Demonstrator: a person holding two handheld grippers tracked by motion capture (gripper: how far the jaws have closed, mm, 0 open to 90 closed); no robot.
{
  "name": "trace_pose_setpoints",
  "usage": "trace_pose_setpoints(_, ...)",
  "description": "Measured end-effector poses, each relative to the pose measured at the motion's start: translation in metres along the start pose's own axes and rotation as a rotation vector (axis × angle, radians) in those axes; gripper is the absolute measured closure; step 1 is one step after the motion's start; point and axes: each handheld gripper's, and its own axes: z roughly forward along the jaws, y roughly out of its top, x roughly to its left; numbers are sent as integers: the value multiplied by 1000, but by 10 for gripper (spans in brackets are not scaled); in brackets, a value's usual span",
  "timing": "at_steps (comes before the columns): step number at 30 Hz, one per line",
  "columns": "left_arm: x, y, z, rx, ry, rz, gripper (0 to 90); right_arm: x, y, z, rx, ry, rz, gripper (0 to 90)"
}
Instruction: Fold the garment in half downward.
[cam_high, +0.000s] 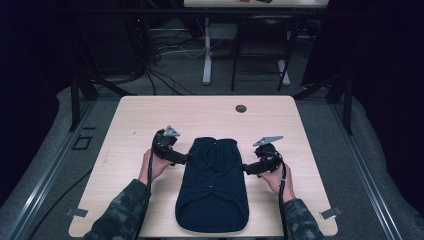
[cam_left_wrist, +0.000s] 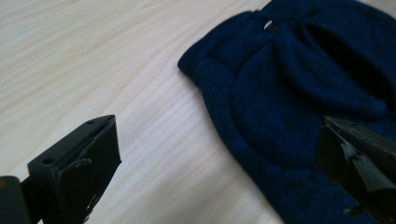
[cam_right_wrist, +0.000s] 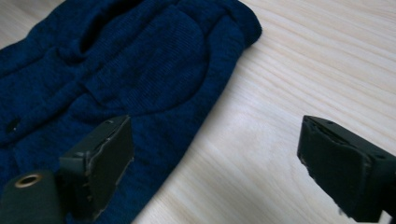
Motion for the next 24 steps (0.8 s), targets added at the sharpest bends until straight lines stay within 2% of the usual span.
trace_pose_setpoints(4, 1, 7, 7, 9, -25, -27, 7, 0, 7, 5, -3, 25, 6, 121)
trace_pose_setpoints(8, 2, 13, 17, 12, -32, -43, 10, 2, 17, 10, 7, 35, 6, 129)
trace_pose_setpoints(14, 4, 22, 32, 27, -22, -58, 52, -1, 34, 20, 5, 47, 25, 148)
trace_pose_setpoints(15, 4, 23, 34, 31, -28, -67, 52, -1, 37, 23, 10, 32, 26, 152)
trace_pose_setpoints(17, 5, 26, 39, 39, -28, -75, 52, -3, 42, 29, 18, 40, 43, 156)
trace_pose_setpoints(24, 5, 28, 54, 69, -18, -77, 73, -8, 58, 48, 49, 24, 71, 215)
